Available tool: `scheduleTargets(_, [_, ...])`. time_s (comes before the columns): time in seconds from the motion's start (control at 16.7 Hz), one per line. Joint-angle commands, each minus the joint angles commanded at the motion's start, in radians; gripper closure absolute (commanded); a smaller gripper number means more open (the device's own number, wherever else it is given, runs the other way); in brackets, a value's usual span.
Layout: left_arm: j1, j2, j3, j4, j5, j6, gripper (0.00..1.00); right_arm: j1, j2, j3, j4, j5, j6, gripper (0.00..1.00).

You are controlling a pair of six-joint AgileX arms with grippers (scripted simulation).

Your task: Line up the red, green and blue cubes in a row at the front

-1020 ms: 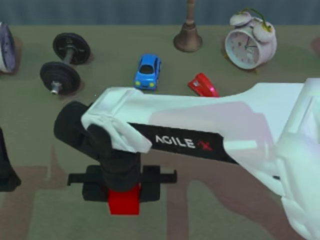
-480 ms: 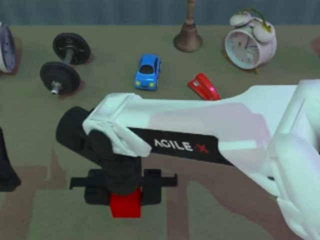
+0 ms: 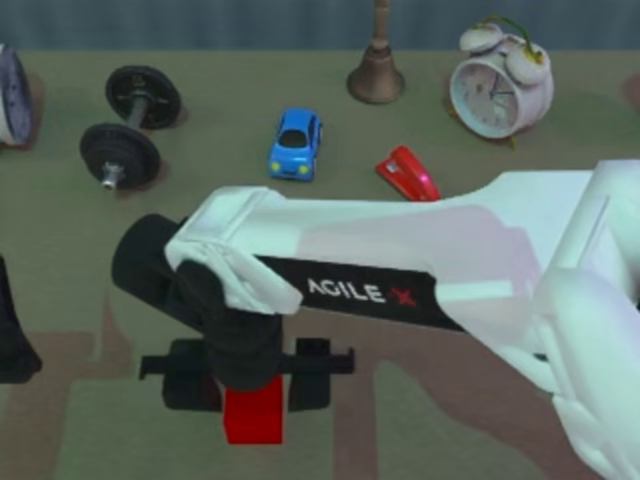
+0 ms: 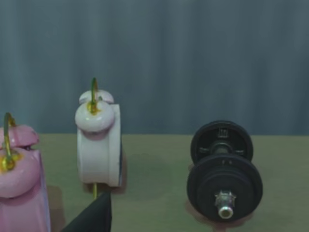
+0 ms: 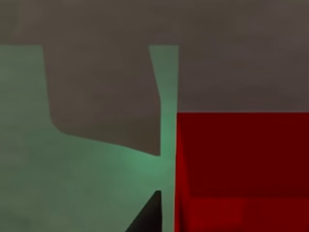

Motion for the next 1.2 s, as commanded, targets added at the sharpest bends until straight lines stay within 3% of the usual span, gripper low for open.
scheduleTargets(0.12, [0.000,0.000,0.000,0.000,0.000,0.000,0.00,0.000,0.000,0.000,0.000,0.000,0.000,0.00])
scheduleTargets(0.66, [0.000,0.000,0.000,0.000,0.000,0.000,0.00,-0.001,-0.001,0.003,-0.004,0.000,0.000,0.00])
scheduleTargets(1.2, [0.000,0.000,0.000,0.000,0.000,0.000,0.00,0.010,-0.059,0.180,-0.238,-0.001,0.001,0.00])
